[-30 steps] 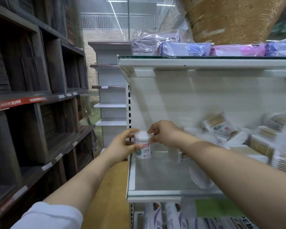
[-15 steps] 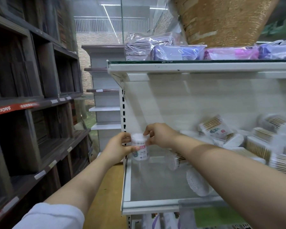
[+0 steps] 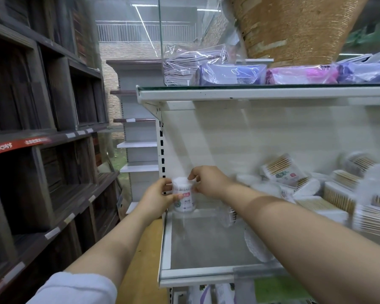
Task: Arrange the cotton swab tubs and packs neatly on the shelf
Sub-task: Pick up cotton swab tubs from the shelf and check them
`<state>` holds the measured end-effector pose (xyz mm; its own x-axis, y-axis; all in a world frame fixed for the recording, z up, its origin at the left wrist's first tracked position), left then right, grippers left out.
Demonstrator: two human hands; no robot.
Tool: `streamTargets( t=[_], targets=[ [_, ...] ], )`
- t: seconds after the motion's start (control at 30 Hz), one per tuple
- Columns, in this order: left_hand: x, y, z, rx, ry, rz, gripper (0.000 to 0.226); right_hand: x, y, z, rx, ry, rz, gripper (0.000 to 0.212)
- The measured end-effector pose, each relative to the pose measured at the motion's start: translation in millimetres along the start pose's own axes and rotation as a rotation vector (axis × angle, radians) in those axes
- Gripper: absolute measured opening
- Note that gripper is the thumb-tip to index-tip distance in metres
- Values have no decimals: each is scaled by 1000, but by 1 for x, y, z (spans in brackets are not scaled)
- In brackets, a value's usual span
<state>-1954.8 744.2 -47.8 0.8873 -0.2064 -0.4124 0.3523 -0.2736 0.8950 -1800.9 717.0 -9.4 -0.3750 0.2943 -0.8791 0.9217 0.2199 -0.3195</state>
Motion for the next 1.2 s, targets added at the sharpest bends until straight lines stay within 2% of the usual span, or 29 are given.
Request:
streamTargets(
  t=[0.2,0.37,0.43,0.5,0.67,0.77,0.87,0.93,1.0,1.13,1.2],
  targets=[
    [3,-3,-2,-21,-13,0,45,1,2,0,20,-22,4,35],
    [3,-8,0,-83,-8,-126,81,-12,-2,10,44,-96,25,58],
    [2,-7,5,-78,-2,-189,87,-28,-2,23,56,-42,-9,55],
    [0,-5,11,-84,21,-177,89,-48,-2,38,40,5,-52,44],
    [-12,-2,27,-137,171,75,71,-98,15,83,3,49,-204,16],
    [-11,7,41,-144,183,123,62,-128,41,113,40,96,-279,13],
    [6,30,60,-86,146,124,40,-146,71,145,112,237,-447,12],
    [24,50,77,-26,87,70,22,-147,86,166,137,295,-530,15],
    [45,69,93,5,22,-9,16,-142,96,185,111,257,-492,21],
    [83,104,120,140,-127,-297,32,-128,110,212,81,100,-319,26],
    [98,113,127,202,-114,-477,46,-121,111,220,127,92,-255,28]
  ],
)
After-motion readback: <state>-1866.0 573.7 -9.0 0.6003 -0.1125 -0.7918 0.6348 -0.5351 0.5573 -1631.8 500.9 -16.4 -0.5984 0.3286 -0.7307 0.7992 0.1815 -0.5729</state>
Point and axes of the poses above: each hand's wrist, its own z-axis away from the middle knuckle, its own x-axis out of the palm, y = z × x, the point moved 2 cm from there along -z, towards the middle knuckle, and after that the axes turned 7 degrees about -x, right-handed, at the moved point
